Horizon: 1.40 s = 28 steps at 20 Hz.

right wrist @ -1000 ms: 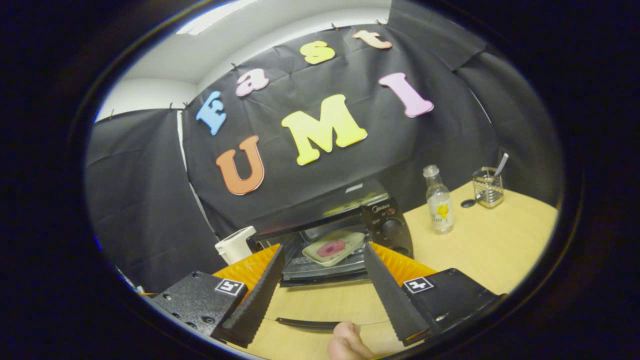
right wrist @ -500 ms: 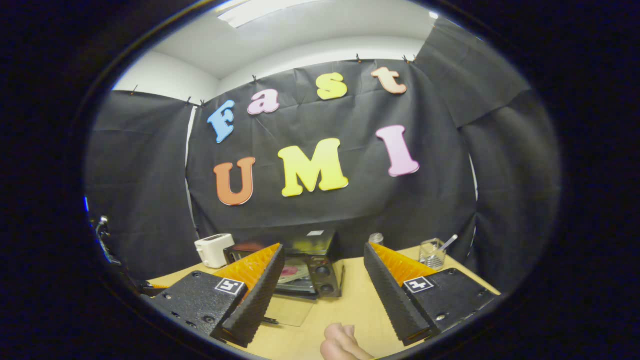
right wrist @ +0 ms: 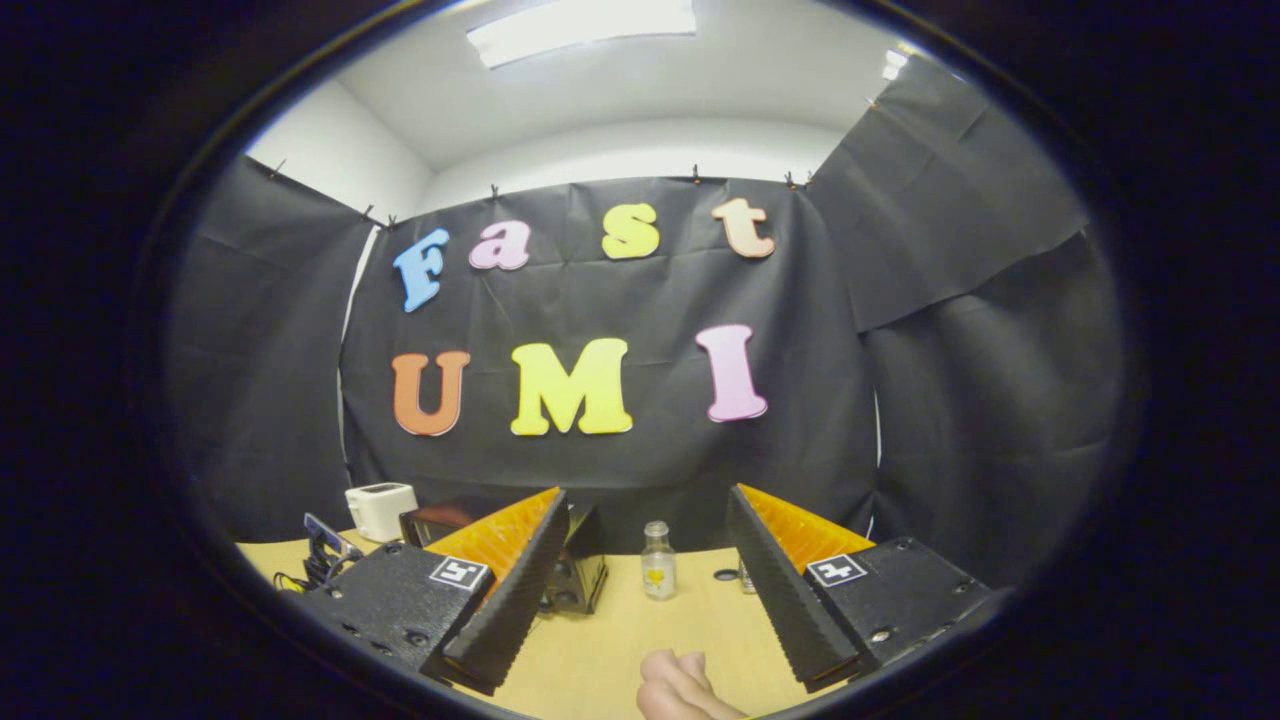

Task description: Open the electric oven with the left hand, put the food in, and close the electric oven.

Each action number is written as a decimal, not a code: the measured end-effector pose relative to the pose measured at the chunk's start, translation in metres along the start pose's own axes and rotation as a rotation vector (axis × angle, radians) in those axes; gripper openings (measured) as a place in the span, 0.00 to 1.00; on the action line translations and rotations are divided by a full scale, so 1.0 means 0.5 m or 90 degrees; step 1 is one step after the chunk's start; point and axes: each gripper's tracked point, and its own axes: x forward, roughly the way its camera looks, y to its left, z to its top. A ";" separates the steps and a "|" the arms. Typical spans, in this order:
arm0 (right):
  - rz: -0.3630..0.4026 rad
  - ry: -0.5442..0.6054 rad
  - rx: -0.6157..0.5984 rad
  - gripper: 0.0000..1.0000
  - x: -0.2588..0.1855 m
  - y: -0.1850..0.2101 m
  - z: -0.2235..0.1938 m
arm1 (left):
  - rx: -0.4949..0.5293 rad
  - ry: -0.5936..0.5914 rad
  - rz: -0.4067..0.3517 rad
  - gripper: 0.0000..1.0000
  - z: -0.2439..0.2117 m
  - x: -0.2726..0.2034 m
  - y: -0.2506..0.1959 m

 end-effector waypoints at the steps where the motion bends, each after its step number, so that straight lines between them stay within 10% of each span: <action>1: -0.009 -0.005 -0.004 0.95 -0.005 -0.014 0.001 | -0.008 0.005 -0.012 0.97 -0.002 0.006 -0.016; 28: -0.033 0.041 -0.043 1.00 -0.063 -0.045 -0.004 | -0.004 0.000 -0.007 0.98 0.091 0.017 -0.031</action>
